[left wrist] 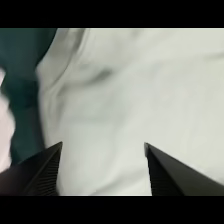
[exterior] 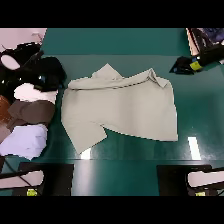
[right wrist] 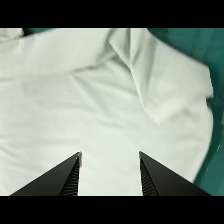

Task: Fold the shirts.

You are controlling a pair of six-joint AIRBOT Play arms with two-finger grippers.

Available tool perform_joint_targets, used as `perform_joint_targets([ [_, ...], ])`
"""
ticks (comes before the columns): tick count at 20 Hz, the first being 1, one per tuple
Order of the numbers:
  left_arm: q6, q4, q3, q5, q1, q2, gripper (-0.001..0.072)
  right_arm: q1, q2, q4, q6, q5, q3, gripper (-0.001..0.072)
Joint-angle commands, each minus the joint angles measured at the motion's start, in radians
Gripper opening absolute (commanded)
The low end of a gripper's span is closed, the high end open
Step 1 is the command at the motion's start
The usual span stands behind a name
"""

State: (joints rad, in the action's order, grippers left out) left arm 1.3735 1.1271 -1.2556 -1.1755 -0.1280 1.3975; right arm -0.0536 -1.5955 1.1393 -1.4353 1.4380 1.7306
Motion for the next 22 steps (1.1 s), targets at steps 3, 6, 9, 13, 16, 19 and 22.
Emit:
perform_joint_targets([
  [3, 0.045, 0.069, 0.378, 0.013, -0.009, -0.212, 0.06, 0.061, 0.236, -0.005, 0.008, -0.038, -0.314, 0.0424],
  [6, 0.063, 0.057, 0.496, 0.066, -0.009, -0.217, 0.06, 0.067, 0.325, -0.021, 0.008, -0.101, -0.429, 0.0424],
  [9, 0.061, 0.004, 0.544, 0.147, -0.009, -0.217, 0.06, 0.067, 0.381, -0.022, 0.008, -0.114, -0.498, 0.0424],
  [13, 0.058, -0.063, 0.566, 0.192, -0.009, -0.217, 0.0599, 0.068, 0.437, -0.021, 0.008, -0.125, -0.558, 0.0424],
  [16, 0.04, -0.066, 0.57, 0.211, 0.051, -0.217, 0.0547, 0.069, 0.478, -0.019, 0.008, -0.134, -0.617, 0.0424],
  [19, 0.04, -0.066, 0.562, 0.244, 0.111, -0.217, 0.0028, 0.124, 0.52, -0.018, 0.007, -0.104, -0.714, 0.0424],
  [22, 0.031, -0.05, 0.506, 0.203, 0.112, -0.24, 0.0027, 0.259, 0.582, 0.05, 0.007, -0.022, -0.865, 0.0427],
])
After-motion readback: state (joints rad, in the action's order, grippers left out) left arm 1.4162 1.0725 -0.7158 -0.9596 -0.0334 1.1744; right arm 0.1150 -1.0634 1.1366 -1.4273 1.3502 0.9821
